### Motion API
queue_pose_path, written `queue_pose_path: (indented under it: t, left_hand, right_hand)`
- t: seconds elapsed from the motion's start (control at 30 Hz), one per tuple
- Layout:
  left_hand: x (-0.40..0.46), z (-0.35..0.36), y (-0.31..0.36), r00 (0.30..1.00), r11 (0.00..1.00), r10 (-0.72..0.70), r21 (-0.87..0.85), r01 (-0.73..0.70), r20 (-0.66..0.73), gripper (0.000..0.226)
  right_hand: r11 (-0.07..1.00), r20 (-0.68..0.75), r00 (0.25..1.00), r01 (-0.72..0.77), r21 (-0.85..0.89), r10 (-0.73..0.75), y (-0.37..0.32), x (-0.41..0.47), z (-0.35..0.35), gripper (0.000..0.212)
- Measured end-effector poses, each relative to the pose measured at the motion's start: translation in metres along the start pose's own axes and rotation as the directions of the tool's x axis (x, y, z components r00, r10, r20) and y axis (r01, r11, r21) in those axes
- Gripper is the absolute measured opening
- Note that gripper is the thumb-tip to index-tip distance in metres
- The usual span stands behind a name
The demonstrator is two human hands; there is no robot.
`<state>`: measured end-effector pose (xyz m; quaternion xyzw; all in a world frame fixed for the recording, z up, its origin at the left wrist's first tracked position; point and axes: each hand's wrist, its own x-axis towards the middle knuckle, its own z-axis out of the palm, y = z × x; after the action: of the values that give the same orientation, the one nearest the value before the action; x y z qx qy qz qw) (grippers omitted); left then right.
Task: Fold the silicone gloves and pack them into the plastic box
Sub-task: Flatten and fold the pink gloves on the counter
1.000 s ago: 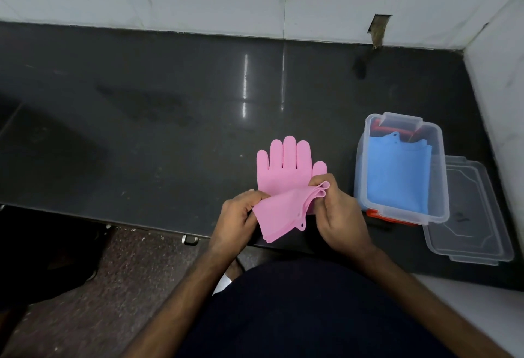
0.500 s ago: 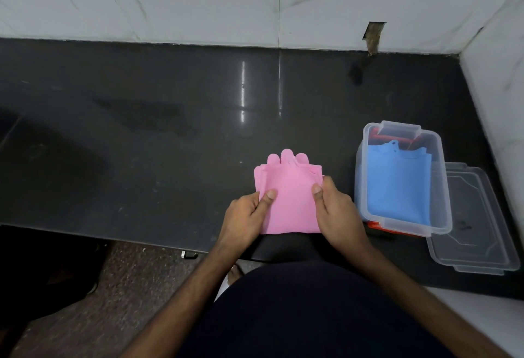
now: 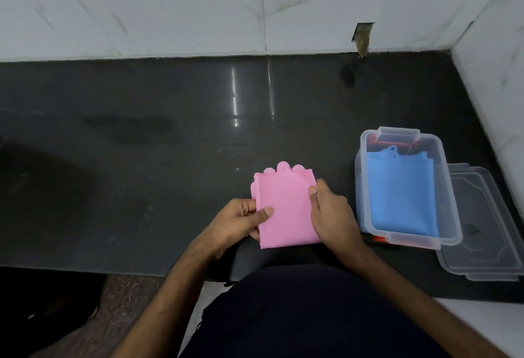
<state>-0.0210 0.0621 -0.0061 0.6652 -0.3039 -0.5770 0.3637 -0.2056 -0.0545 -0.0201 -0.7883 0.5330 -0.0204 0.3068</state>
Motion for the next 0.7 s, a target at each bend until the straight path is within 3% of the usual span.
queue_pose_path:
  t: [0.17, 0.3, 0.4, 0.53, 0.6, 0.7]
  left_hand:
    - [0.011, 0.001, 0.007, 0.996, 0.995, -0.053, 0.085, 0.059, -0.069, 0.034]
    - [0.014, 0.002, 0.005, 0.995, 0.996, -0.091, -0.03, 0.089, -0.043, 0.03]
    - [0.013, 0.004, 0.004, 0.995, 0.996, -0.074, -0.05, 0.071, -0.063, 0.041]
    - [0.016, 0.001, 0.002, 0.996, 0.997, -0.075, 0.012, 0.075, -0.051, 0.04]
    - [0.018, -0.001, 0.001, 0.996, 0.996, -0.078, 0.032, 0.079, -0.044, 0.036]
    - [0.02, -0.002, -0.001, 0.996, 0.996, -0.082, 0.02, 0.082, -0.028, 0.035]
  right_hand:
    - [0.994, -0.025, 0.999, -0.029, 0.102, 0.031, -0.002, 0.003, -0.002, 0.031]
    - [0.982, -0.022, 0.999, -0.034, 0.188, 0.038, 0.0, -0.008, -0.008, 0.032]
    - [0.992, -0.089, 0.992, 0.097, 0.076, -0.09, -0.002, -0.022, -0.01, 0.041]
    - [0.924, -0.248, 0.904, 0.285, -0.254, -0.347, -0.006, -0.021, -0.013, 0.052]
    - [0.873, -0.193, 0.875, 0.374, -0.313, -0.444, -0.012, -0.017, -0.01, 0.051]
    - [0.836, 0.007, 0.874, 0.468, -0.285, -0.487, -0.019, -0.011, 0.004, 0.059]
